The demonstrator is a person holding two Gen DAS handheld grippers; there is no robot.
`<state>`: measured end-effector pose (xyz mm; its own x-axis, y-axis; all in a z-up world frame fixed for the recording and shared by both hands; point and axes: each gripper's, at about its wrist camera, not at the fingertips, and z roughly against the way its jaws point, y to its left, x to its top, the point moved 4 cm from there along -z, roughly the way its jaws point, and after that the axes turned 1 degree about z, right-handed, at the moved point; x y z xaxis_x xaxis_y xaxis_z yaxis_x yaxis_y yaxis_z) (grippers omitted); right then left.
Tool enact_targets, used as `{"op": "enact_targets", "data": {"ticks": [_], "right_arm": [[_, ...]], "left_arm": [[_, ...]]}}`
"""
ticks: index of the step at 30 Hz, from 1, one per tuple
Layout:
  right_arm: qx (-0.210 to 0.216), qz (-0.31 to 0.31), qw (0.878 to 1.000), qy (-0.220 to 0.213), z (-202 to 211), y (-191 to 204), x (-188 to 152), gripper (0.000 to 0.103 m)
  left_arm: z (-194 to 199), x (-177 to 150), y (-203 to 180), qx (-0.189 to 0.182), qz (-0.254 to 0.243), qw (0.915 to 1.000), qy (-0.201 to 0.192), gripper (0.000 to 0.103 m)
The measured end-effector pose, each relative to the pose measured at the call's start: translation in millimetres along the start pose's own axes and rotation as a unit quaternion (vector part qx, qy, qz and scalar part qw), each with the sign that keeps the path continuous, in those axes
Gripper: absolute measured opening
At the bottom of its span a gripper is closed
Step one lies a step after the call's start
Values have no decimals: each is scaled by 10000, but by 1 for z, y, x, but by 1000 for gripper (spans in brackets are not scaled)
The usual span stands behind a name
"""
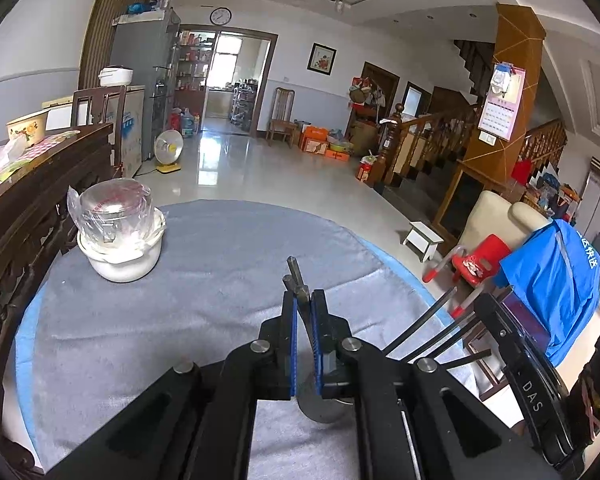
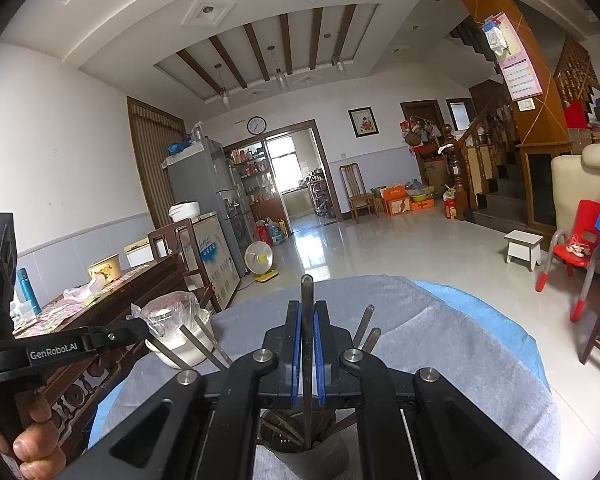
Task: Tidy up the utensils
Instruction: 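Drop the chopsticks into the grey cup by opening the right gripper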
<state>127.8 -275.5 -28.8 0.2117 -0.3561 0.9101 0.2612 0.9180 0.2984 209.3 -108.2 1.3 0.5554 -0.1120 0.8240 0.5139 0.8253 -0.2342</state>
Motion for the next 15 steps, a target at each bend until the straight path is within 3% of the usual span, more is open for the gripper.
{"op": "enact_targets", "data": {"ticks": [7,9,10,11,15], "right_arm": [[137,-11,9997,221,-1,4,-5,8],[181,-8,9994,308,-1,4,-6,8],[194,-25,9992,348,-1,4,-7,9],[197,-44,9991,360,1,4,-7,9],[241,-150,9987,420,8,1,-8,13]], "left_arm": [[7,-9,7,206,-263,9994,-36,11],[13,-12,8,331,-427,9985,-68,28],[16,-13,9,375,-474,9981,-94,47],[22,-14,10,462,-529,9973,-196,60],[41,-18,8,724,-822,9932,-396,64]]}}
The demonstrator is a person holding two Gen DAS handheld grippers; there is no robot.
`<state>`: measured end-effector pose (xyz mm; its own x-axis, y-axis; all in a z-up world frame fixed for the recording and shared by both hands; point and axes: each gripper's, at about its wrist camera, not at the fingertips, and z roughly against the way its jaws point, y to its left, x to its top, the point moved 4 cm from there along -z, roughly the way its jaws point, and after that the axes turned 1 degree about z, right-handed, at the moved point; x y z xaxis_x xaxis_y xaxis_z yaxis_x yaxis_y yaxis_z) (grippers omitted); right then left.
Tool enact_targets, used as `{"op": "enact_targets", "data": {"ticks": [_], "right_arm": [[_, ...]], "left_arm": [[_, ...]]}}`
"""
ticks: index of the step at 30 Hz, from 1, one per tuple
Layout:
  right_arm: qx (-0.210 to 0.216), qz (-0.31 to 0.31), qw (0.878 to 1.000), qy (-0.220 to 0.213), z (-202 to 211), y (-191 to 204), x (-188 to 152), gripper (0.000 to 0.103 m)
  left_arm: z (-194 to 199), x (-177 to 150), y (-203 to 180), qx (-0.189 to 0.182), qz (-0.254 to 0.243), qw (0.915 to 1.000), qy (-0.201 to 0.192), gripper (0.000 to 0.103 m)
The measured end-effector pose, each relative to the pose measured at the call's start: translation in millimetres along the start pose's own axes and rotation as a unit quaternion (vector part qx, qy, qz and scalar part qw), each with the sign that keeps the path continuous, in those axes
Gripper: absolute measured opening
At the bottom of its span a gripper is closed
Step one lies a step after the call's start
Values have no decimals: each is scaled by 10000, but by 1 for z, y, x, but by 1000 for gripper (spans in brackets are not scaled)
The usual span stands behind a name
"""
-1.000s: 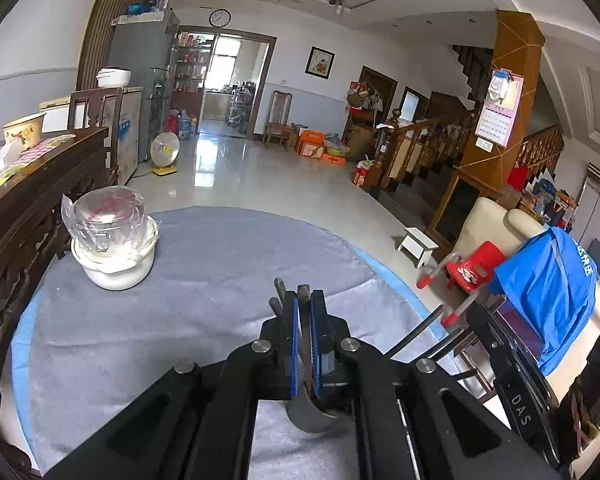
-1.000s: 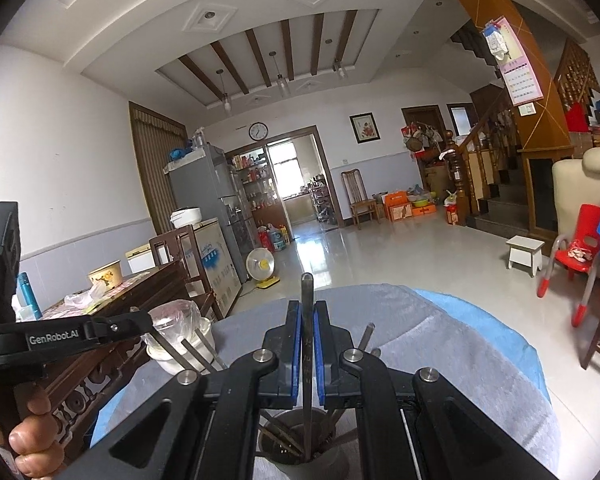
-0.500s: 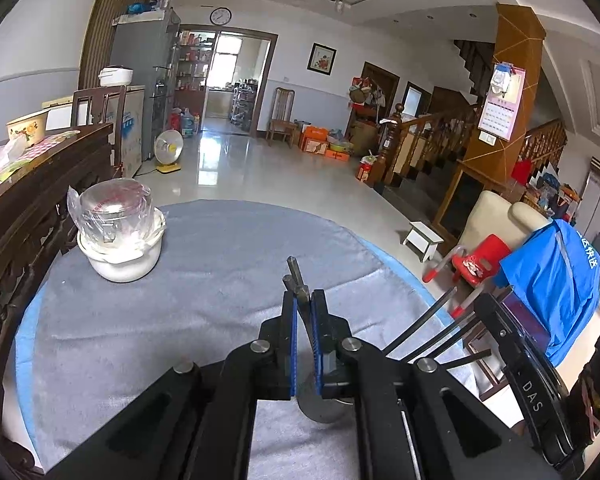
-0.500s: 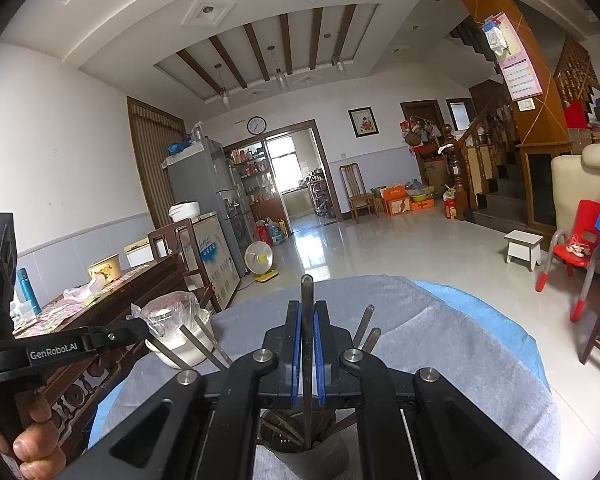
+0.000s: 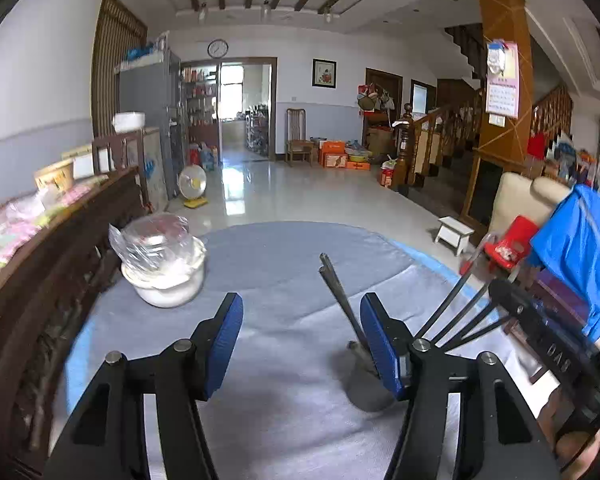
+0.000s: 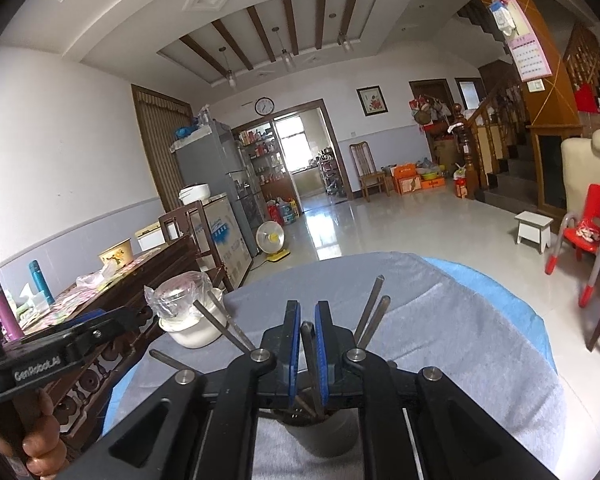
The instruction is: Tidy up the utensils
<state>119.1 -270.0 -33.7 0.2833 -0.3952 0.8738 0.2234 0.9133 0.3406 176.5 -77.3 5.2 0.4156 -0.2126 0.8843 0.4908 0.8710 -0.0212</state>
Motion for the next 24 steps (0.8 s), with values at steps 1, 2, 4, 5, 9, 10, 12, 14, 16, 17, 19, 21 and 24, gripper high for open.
{"op": "enact_targets", "data": {"ticks": [1,2,4,5,9,10,12,14,16,17,19,21,24], "right_arm": [[19,-40,10000,5,3,-1,0,16],[45,-73,10000,3,6,-1,0,18],[85,-120,9999,-13,13,0,-1,39],[103,-154,9998,-37,17,-1,-1,51],[98,-168,9994,-285,42,-1,0,69],[92,-154,9994,-292,49,-1,0,69],[66,-143,9993,-327,60,-2,-1,69],[-16,-99,9994,-329,69,-3,-3,69],[-75,-105,9994,-312,80,-5,-4,69],[-82,-119,9995,-298,84,-5,-5,69],[-111,-123,9996,-223,92,-6,-8,69],[-141,-107,9997,-146,99,-6,-10,69],[-186,-69,9998,-26,108,-4,-14,69]], "left_arm": [[3,-1,0,61,-50,10000,-12,65],[8,-3,0,162,-128,9998,-45,67],[16,-5,1,320,-241,9991,-105,71],[22,-7,0,456,-317,9984,-137,74],[41,-12,1,902,-498,9944,-215,83],[46,-15,2,1010,-537,9932,-201,84],[54,-17,2,1191,-592,9910,-176,87],[62,-20,1,1362,-647,9884,-157,92],[72,-23,0,1531,-700,9856,-160,94],[75,-25,-1,1566,-714,9849,-167,94],[85,-28,-3,1646,-746,9834,-172,96],[92,-28,-6,1690,-762,9825,-182,97],[103,-30,-8,1749,-753,9815,-201,98]]}}
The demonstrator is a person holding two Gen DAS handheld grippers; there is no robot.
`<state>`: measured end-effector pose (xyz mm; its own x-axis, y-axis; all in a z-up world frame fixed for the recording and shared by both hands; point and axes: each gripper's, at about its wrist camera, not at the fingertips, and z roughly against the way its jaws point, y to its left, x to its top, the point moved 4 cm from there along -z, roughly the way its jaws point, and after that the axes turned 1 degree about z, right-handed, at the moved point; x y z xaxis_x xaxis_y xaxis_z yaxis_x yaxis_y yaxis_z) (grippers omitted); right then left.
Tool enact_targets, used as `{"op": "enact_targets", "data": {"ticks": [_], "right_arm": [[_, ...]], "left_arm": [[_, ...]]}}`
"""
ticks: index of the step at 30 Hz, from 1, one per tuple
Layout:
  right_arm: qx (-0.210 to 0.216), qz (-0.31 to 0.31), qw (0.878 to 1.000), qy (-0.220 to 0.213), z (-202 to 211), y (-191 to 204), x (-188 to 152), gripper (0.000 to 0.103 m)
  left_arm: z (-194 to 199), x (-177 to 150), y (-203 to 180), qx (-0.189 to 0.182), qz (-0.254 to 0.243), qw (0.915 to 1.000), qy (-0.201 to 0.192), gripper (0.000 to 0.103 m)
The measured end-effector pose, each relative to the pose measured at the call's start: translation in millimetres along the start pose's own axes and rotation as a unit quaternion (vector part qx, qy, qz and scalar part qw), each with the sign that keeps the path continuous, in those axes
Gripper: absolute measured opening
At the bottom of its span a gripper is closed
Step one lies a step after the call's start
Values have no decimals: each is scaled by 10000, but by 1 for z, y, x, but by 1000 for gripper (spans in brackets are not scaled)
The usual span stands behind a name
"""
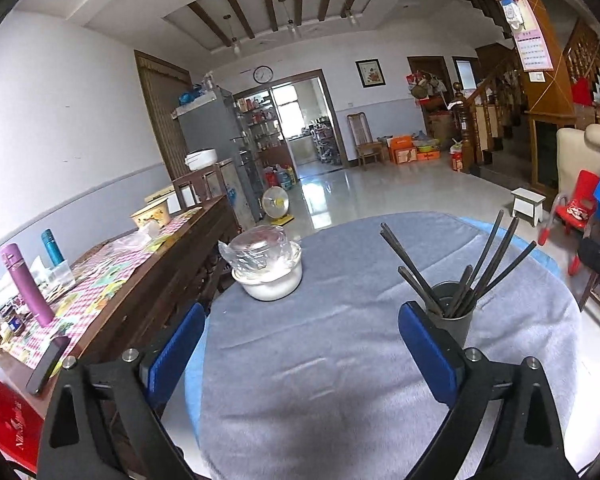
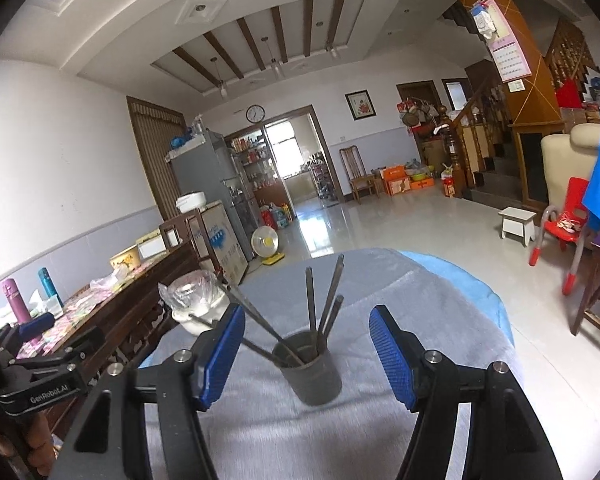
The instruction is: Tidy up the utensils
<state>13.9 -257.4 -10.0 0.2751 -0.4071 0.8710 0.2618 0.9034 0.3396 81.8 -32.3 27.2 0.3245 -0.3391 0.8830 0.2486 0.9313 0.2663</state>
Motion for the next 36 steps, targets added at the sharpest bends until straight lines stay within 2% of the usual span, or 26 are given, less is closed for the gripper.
{"op": "enact_targets", "data": {"ticks": [19,36], "right_arm": [[-106,356,9983,448,45,20,-22,70],[-210,441,9977,461,73,22,-29,70]], "left_arm": [[43,-8,14,118,284,9995,5,99],[64,-20,18,125,258,9996,25,99]]}}
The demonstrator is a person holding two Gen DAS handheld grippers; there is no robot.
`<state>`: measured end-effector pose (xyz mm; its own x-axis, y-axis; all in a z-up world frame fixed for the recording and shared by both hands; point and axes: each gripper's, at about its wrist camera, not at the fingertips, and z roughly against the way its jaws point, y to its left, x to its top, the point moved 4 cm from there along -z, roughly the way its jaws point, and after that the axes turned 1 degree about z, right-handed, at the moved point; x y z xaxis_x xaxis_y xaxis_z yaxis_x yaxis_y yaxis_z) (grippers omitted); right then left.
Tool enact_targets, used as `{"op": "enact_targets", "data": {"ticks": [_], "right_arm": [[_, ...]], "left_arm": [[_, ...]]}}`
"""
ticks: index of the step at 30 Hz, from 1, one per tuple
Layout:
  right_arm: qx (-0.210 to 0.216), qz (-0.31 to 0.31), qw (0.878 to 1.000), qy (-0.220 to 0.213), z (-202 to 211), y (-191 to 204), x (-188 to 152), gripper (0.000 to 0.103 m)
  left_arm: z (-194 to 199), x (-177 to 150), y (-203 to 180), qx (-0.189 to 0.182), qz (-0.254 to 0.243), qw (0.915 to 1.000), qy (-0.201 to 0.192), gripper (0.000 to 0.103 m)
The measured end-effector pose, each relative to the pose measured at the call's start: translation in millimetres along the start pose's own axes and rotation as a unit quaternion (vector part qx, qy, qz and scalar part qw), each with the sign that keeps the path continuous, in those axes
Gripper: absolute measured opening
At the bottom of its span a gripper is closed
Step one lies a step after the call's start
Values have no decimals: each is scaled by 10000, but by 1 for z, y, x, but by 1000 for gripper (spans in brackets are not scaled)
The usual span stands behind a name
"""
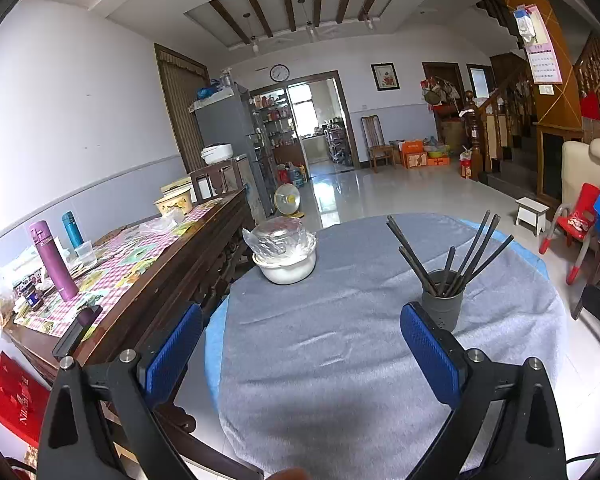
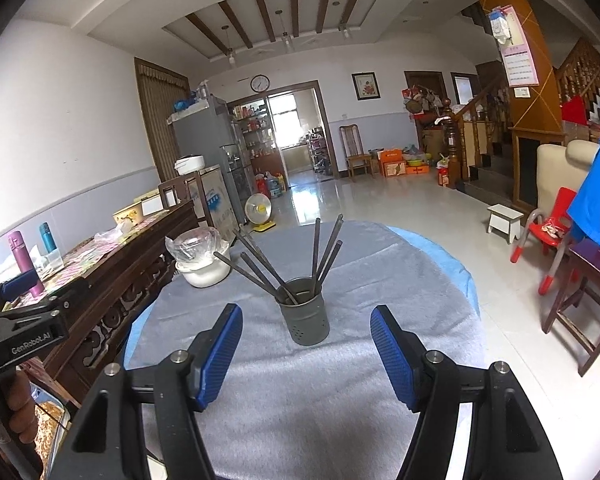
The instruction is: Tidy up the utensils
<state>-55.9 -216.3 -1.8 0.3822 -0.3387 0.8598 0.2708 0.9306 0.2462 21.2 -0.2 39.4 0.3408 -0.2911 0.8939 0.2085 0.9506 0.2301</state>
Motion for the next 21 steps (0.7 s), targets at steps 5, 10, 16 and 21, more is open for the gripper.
{"op": "enact_targets", "data": {"ticks": [5,10,16,21], "right_arm": [[14,-43,10000,82,2,-1,-2,70],[47,-22,9999,128,4,4,-5,70],[81,-44,9999,117,6,9,-7,70],[79,-16,9999,111,8,12,-8,70]], "left_arm": [[5,-2,0,25,-19,10000,1,99],[8,-6,3,26,-7,10000,55,99],[11,-11,5,48,5,9999,89,99],[13,-15,10,67,42,9999,114,99]]}}
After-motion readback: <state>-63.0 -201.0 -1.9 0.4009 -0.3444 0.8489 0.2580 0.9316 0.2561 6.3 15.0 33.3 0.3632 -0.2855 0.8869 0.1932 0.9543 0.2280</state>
